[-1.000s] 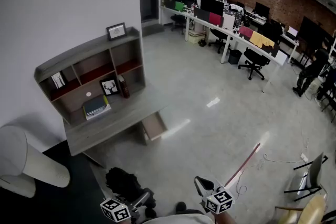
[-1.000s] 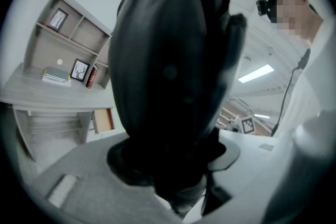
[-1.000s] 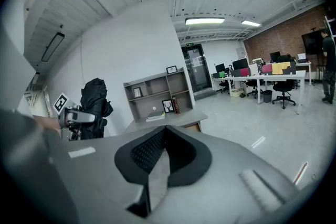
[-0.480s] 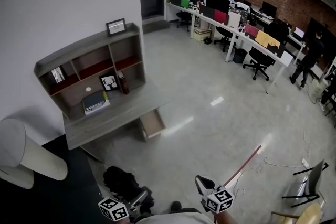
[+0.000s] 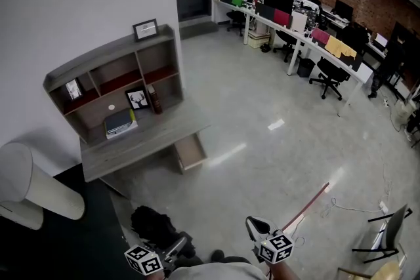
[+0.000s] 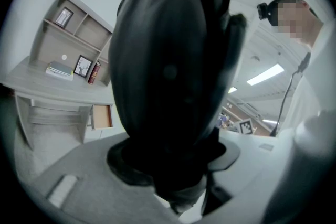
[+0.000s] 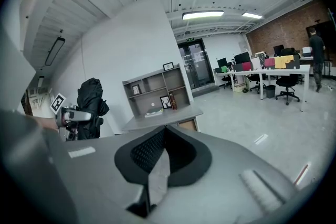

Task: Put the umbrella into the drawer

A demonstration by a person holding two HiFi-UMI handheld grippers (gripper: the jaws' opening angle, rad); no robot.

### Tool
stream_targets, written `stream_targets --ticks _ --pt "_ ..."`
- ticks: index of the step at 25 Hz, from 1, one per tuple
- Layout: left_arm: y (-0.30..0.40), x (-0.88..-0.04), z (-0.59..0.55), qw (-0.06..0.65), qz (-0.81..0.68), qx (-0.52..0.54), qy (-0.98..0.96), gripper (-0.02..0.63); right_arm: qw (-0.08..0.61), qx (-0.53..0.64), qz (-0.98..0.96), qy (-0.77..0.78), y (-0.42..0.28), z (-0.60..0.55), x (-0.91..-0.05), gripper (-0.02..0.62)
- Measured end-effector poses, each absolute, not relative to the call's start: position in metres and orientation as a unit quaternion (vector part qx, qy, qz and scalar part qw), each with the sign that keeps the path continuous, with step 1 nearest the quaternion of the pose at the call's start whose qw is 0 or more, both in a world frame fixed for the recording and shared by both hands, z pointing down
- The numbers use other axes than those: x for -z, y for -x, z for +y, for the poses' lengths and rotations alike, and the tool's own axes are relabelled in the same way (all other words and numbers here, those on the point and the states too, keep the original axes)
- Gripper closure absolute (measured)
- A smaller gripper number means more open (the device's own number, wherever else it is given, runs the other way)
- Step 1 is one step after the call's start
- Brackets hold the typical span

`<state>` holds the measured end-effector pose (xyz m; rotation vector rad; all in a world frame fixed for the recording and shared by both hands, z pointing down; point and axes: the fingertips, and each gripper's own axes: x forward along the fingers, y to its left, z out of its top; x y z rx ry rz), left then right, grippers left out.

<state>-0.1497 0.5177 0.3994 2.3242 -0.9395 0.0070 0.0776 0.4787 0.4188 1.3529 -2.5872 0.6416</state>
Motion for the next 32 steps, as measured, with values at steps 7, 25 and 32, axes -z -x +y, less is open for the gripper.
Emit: stream_targets --ticks 7,25,32 --pt "0.147 -0.401 0.5 0.314 -0.352 -0.006 -0.882 0.36 0.081 -0.227 -0.859 -0.452 -0.08 0.468 -0.427 0.589" --pt "0.197 -0.421 0.386 0.333 -0.316 -0.032 -0.888 0.36 0.091 -0.236 -0.839 -0.481 -0.029 0.372 -0.432 0.589" --pt "0.215 -0.419 0.336 0.334 -0.297 -0.035 -0.894 0.36 0.102 -0.24 -0.831 -0.492 -0.007 0.334 -0.432 0.589"
